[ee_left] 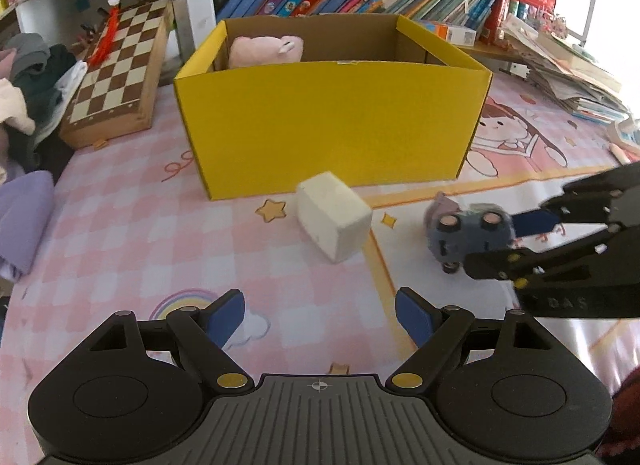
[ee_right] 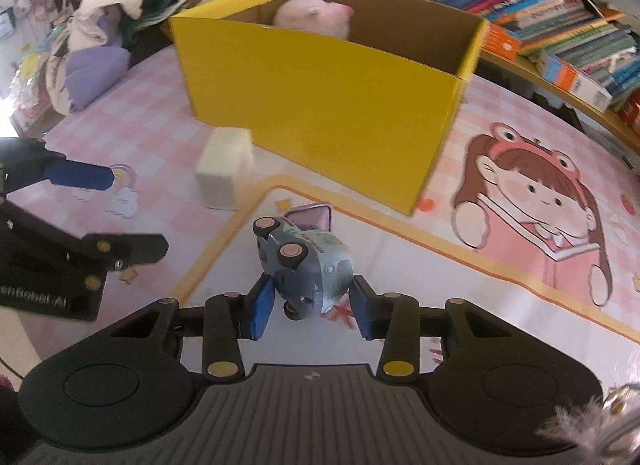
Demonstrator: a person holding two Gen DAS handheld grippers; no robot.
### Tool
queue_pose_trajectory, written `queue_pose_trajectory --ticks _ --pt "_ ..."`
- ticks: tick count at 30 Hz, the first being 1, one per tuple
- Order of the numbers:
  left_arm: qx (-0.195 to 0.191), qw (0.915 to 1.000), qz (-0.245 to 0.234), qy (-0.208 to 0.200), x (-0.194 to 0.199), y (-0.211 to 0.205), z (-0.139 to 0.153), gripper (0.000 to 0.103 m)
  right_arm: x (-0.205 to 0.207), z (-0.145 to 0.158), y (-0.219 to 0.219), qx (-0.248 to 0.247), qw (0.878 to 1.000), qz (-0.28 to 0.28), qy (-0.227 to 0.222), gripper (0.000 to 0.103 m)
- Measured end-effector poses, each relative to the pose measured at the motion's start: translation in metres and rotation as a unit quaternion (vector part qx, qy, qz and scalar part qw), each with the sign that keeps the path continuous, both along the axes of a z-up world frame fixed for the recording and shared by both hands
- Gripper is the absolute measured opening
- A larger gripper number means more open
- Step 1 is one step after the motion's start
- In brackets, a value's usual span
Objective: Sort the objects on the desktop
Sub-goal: 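Grasp the grey toy car with the right tool while the left tool grasps the white foam block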
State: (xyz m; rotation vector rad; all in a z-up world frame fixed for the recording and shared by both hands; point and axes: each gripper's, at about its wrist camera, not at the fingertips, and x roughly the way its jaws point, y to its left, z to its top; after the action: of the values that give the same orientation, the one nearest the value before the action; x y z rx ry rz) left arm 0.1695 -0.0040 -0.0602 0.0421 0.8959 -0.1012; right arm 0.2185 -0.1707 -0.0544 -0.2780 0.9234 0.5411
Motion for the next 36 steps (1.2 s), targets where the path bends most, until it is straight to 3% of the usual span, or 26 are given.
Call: queue_pose_trajectory --ticks 10,17,27,28,36 --pt "-0.033 0.9991 0.026 -0.004 0.041 -0.005 -0.007 0.083 0.008 -0.011 -0.018 -0.01 1.0 -0.01 0.023 0.039" --pt "-0.029 0.999 0.035 0.004 0.06 -0.009 -0.016 0.076 0.014 -0.014 -0.018 -0.01 1.0 0.001 0.026 0.041" --pt "-0.009 0.9996 0.022 0.012 0.062 -0.013 -0.024 0.049 0.019 -0.016 -0.013 -0.011 1.0 0.01 0.019 0.051" --pt "-0.007 0.9998 0.017 0.01 0.062 -0.014 -0.024 0.043 0.02 -0.016 -0.012 -0.011 1.0 0.01 0.018 0.051" --pt "-0.018 0.9996 0.019 0.01 0.056 -0.009 -0.02 0.029 0.018 -0.015 -0.009 -0.009 1.0 0.015 0.017 0.043"
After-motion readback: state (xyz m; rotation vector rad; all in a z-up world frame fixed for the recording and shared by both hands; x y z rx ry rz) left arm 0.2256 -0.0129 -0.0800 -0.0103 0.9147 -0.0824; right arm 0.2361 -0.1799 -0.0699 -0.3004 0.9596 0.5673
